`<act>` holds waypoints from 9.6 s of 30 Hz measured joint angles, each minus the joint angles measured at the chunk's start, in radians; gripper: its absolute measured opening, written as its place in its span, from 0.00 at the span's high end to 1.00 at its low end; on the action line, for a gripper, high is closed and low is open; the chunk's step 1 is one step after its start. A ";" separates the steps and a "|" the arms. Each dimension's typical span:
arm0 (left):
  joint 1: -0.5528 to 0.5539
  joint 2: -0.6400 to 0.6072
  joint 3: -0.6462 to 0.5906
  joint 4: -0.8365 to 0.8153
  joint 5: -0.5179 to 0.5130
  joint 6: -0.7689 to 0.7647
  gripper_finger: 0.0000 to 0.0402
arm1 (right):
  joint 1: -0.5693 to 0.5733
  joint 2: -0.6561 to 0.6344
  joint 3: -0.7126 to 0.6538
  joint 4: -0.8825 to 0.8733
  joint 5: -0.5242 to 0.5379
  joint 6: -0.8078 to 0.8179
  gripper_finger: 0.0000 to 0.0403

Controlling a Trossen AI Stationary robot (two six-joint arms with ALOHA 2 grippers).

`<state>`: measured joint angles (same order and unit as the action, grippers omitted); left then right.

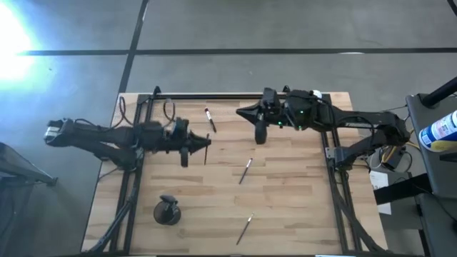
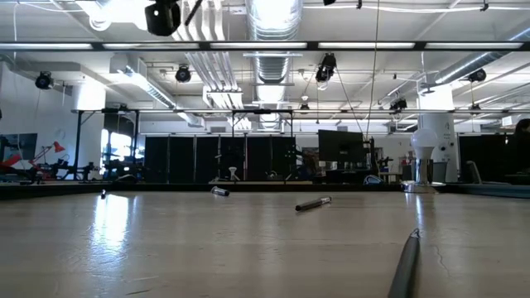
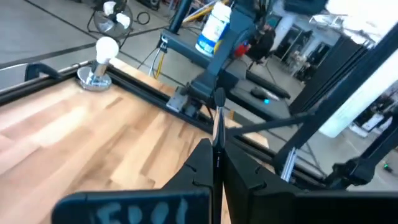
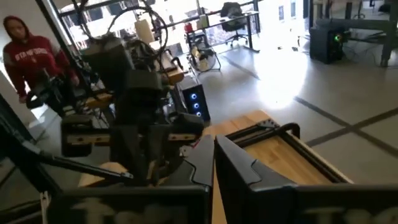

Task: Pick & Place Makeup Brushes
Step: Put the eyeshadow brush into the holder, then put the foundation brush into the holder

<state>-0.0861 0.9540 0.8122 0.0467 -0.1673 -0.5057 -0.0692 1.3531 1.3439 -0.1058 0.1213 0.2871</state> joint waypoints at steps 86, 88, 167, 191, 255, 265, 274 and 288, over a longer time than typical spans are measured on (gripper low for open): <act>0.387 0.052 0.004 -0.874 -0.171 -0.656 1.00 | 0.065 -0.135 -0.413 0.059 0.034 -0.007 0.98; 0.530 0.065 -0.028 -0.876 -0.121 -0.617 1.00 | 0.065 -0.135 -0.415 0.060 0.034 -0.007 0.98; 0.131 -0.410 -0.180 -0.703 -0.519 -0.529 1.00 | 0.074 -0.135 -0.415 0.160 0.011 -0.004 0.98; -0.991 -0.005 0.021 -0.637 -1.134 -0.534 1.00 | 0.130 -0.132 -0.415 0.257 0.175 0.114 0.98; -0.400 -0.143 -0.316 0.085 -0.145 0.001 1.00 | 0.172 0.259 -0.396 -0.219 0.104 1.172 0.86; -0.230 -0.258 -0.591 0.283 -0.040 -0.028 1.00 | 0.130 0.500 -0.228 -0.445 0.092 1.359 0.66; -0.229 -0.293 -0.611 0.272 -0.039 -0.023 1.00 | 0.100 0.668 -0.028 -0.630 0.114 1.363 0.69; -0.168 -0.372 -0.601 0.159 0.044 -0.124 1.00 | 0.098 0.741 0.138 -0.715 0.148 1.250 0.96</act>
<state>-0.2544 0.5816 0.2113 0.2056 -0.1232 -0.6292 0.0292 2.0940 1.4815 -0.8207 0.2691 1.5369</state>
